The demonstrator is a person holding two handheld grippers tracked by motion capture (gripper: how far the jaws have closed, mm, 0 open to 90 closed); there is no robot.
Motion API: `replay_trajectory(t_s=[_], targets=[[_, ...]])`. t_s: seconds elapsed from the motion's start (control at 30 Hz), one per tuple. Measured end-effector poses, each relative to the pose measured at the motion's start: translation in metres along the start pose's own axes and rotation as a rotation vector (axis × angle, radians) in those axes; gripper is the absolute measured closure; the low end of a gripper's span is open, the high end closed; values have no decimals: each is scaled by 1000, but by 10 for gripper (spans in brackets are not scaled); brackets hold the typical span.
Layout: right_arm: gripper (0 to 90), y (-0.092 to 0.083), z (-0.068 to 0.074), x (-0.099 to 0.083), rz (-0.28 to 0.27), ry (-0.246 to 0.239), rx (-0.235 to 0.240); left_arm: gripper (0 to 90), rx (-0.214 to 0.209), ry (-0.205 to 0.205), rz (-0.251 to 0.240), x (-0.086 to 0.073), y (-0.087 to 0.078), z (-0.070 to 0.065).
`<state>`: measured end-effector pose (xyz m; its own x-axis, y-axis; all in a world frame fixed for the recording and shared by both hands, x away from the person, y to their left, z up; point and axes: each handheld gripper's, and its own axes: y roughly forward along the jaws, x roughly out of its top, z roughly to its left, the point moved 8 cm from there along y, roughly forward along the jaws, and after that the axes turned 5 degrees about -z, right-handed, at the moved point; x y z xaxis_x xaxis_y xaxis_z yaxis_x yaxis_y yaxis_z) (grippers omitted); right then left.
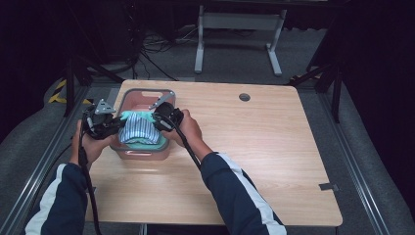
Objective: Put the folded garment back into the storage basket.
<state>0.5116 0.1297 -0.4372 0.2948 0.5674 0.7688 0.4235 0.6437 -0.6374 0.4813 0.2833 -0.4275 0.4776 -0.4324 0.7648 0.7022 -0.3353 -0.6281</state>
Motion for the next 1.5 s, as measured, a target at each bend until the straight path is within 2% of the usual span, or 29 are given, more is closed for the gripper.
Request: replay_trajectory(t_s=[0.13,0.3,0.43,0.6,0.67,0.77,0.83,0.93,1.07,1.13,1.27,1.5], targets=[[788,1,-1,-2,7,4,-2,755,3,5,27,-3,4,-1],[748,1,-4,-5,11,9,-20,717,9,16,26,-2,5,-3],[734,-1,-6,-5,3,12,-20,711,8,17,7,1,4,-5],[693,-5,-8,-6,-2,10,-28,667,5,32,3,4,0,-8],[667,-8,-8,-7,-8,12,-28,639,7,25,-18,6,-3,-11],[633,-12,-9,-7,-18,14,-23,604,12,38,-27,8,-7,-14],[591,-20,-11,-8,-34,20,-21,556,6,45,-52,10,-10,-18],[551,-30,-14,-9,-40,2,-26,516,6,52,-83,13,-16,-27],[525,-40,-16,-15,-38,3,-27,486,3,55,-99,15,-18,-34],[532,-46,-19,-20,-39,-1,-38,475,-14,51,-112,17,-19,-41],[536,-62,-26,-29,-52,16,-60,451,-29,82,-137,24,-24,-55],[512,-90,-41,-46,-49,3,-111,406,-60,98,-160,32,-30,-80]])
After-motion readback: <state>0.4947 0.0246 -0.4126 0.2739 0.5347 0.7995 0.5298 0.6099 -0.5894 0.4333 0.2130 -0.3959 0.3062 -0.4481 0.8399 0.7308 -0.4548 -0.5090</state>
